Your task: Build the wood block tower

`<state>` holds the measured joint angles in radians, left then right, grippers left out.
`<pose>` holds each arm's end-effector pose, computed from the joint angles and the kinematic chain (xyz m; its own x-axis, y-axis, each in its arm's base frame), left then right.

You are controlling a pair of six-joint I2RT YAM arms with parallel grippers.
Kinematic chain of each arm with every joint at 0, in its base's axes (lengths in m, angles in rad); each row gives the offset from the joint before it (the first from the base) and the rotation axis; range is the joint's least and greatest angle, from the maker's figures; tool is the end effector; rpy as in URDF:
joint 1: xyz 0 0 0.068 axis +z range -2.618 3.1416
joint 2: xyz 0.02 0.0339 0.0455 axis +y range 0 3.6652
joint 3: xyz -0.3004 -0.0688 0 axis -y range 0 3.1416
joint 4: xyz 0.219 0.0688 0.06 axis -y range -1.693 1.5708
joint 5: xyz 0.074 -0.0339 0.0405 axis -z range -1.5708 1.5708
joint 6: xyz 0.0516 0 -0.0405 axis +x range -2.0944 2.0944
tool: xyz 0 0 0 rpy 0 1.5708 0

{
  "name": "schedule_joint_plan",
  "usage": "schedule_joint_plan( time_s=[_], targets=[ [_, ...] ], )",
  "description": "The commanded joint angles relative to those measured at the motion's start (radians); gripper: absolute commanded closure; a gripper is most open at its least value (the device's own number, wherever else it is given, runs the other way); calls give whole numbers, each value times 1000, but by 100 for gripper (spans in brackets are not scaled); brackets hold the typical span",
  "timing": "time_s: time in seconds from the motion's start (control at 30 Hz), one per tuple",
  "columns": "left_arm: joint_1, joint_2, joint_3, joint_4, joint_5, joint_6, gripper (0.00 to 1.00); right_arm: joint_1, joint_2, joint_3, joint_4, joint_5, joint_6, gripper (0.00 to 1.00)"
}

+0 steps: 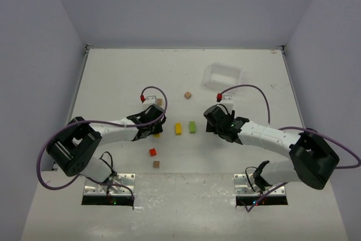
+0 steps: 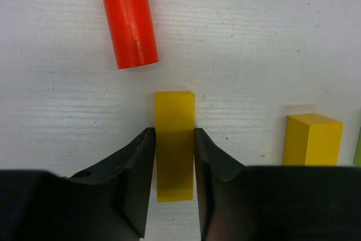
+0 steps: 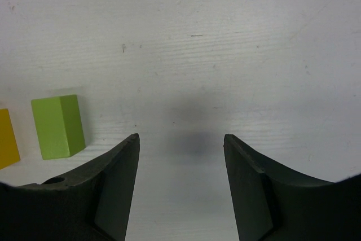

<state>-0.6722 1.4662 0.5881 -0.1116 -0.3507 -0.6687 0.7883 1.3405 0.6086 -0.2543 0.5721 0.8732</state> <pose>0.2003 -0.1368 0.1797 -0.7842 -0.1200 -0.6087 -0.0624 0.9914 -0.1150 0.1744 0.1358 0.2064 -0.6732 0.2368 -0.7005 0.2029 0.9701 0.1329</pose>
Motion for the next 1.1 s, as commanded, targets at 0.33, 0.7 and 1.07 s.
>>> schedule_joint_plan(
  time_s=[0.33, 0.7, 1.07],
  targets=[
    [-50, -79, 174, -174, -39, 115, 100, -25, -82, -31, 53, 5, -88, 35],
    [-53, -27, 472, 42, 633, 954, 100, -273, -214, -118, 41, -180, -119, 1],
    [-58, 301, 1068, -425, 932, 1281, 100, -363, -250, -68, -127, -119, -67, 1]
  ],
)
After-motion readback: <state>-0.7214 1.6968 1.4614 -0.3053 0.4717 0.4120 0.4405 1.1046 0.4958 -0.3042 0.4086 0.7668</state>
